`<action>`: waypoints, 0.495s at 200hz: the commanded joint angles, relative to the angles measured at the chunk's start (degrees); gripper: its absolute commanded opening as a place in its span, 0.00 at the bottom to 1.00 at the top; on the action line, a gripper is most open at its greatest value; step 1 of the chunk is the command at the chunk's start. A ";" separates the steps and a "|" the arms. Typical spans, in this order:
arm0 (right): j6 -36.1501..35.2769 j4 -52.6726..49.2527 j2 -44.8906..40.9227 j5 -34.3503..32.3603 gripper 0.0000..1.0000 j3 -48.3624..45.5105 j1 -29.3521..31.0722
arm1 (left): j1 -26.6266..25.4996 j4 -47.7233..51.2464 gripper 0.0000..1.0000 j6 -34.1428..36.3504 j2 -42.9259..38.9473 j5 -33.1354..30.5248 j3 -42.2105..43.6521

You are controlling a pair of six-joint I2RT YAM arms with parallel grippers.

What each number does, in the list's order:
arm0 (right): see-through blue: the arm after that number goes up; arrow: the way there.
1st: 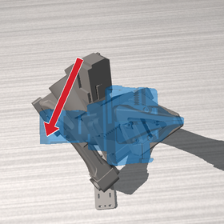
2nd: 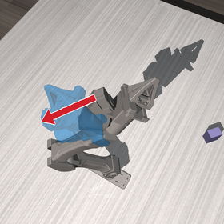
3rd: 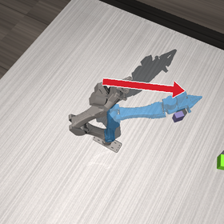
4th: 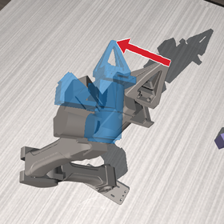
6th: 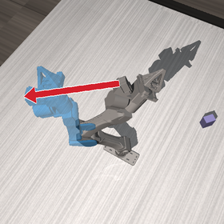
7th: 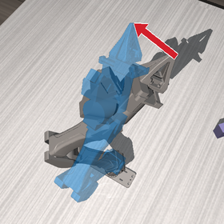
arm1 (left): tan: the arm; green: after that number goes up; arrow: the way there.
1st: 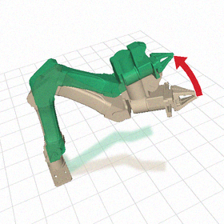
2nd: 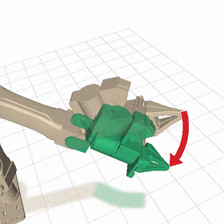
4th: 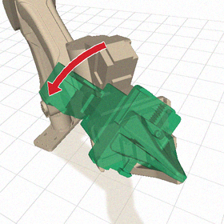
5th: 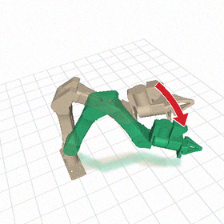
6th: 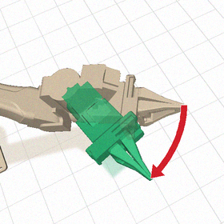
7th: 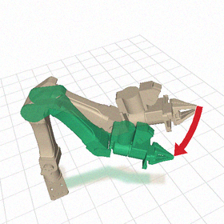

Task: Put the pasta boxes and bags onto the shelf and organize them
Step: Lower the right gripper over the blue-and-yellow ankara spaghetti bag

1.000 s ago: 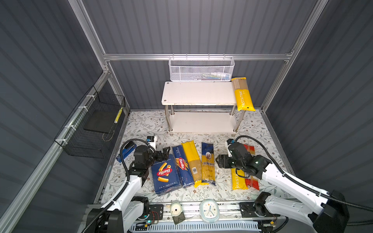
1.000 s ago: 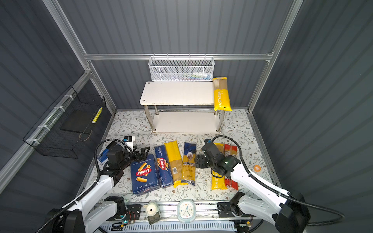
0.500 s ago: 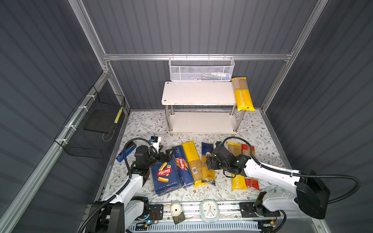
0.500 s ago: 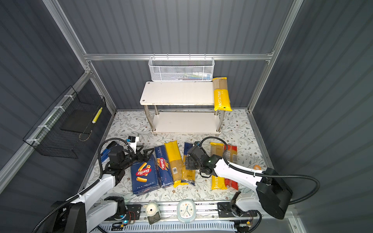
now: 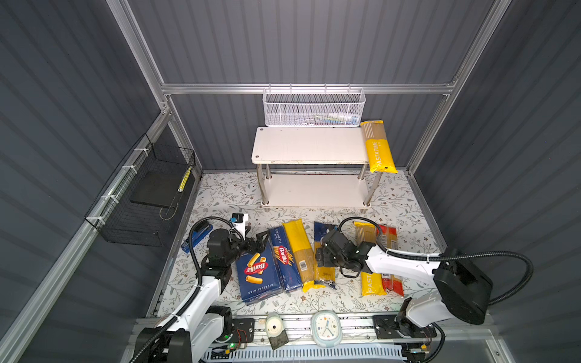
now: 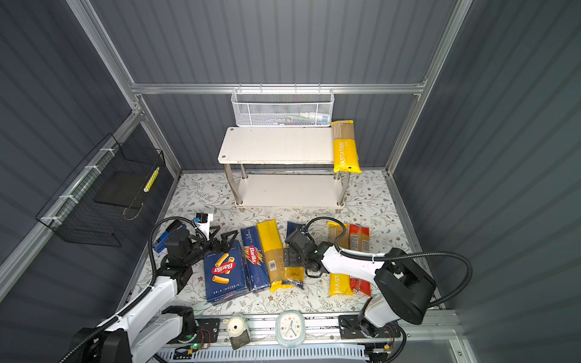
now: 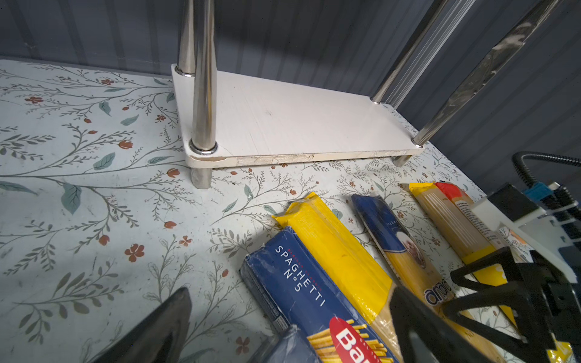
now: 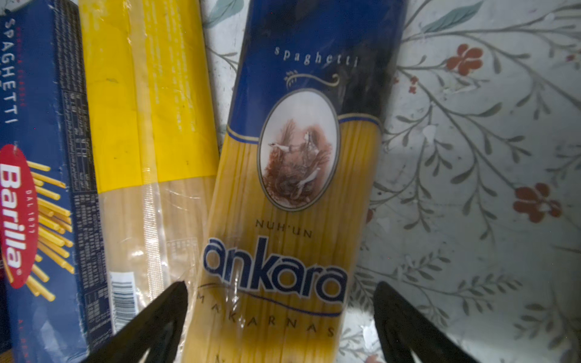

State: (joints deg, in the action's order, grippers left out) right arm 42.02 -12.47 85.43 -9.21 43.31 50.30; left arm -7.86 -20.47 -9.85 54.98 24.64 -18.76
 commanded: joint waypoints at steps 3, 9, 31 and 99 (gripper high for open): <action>0.74 0.57 1.61 -0.18 0.94 0.90 0.31 | -0.32 0.69 0.99 1.47 -1.35 -0.42 0.59; 0.78 0.77 1.84 -0.19 0.94 0.75 0.32 | -0.32 0.72 1.00 1.58 -1.85 -0.47 0.82; 1.12 1.49 2.24 -0.23 0.94 0.41 0.32 | -0.32 0.84 0.99 1.67 -3.27 -1.00 1.39; 1.32 3.07 5.36 1.14 0.94 1.68 0.50 | -0.32 2.54 1.00 1.68 -3.23 -3.25 0.83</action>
State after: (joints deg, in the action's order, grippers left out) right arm 42.46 -9.41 89.80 -8.32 43.57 50.35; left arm -7.86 -18.85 -9.19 52.16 22.35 -18.09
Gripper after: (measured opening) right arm 0.943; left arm 0.994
